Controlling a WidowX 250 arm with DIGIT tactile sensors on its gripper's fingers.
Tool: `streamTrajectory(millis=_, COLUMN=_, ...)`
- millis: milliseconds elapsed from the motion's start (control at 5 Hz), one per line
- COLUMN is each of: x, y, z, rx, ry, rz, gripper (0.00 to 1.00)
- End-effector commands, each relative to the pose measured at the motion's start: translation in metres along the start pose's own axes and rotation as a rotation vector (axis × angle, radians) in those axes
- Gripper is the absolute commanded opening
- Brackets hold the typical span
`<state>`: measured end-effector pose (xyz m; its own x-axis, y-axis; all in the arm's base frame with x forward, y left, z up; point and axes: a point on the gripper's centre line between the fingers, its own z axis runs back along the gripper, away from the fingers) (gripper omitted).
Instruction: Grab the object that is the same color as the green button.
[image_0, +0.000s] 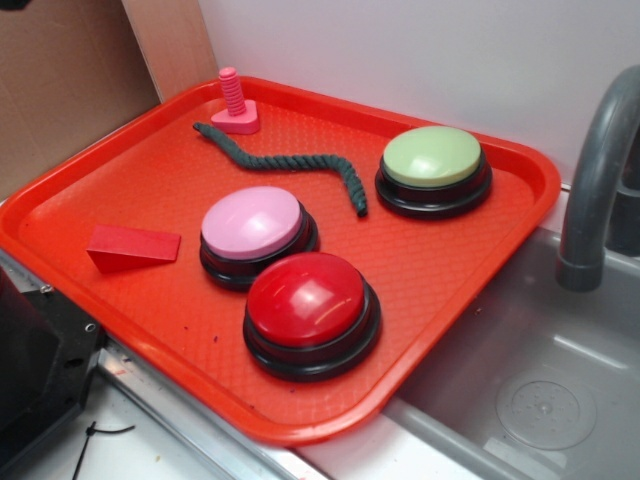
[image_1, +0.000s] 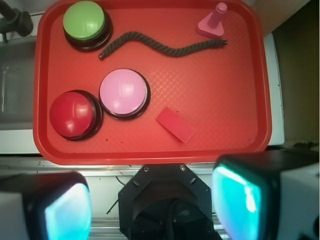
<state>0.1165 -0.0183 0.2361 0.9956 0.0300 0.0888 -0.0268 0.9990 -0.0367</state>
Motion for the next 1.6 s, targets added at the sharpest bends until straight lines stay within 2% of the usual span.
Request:
streamTrajectory(millis=0, x=0.0, y=0.0, z=0.0, rx=0.0, ry=0.0, rz=0.0, gripper=1.0)
streamTrajectory(millis=200, x=0.008, y=0.008, z=-0.004, rx=0.001, ry=-0.004, rz=-0.085, gripper=1.0)
streamTrajectory(millis=400, x=0.022, y=0.018, z=-0.013, rx=0.057, ry=0.002, rz=-0.126, gripper=1.0)
streamTrajectory(millis=800, x=0.072, y=0.046, z=-0.056, rx=0.138, ry=0.008, rz=-0.394, gripper=1.0)
streamTrajectory(millis=1000, x=0.091, y=0.052, z=-0.073, rx=0.103, ry=-0.038, rz=-0.574, gripper=1.0)
streamTrajectory(millis=1200, x=0.111, y=0.053, z=-0.098, rx=0.101, ry=-0.072, rz=-0.801, gripper=1.0)
streamTrajectory(millis=1400, x=0.128, y=0.049, z=-0.122, rx=0.1, ry=-0.082, rz=-0.906, gripper=1.0)
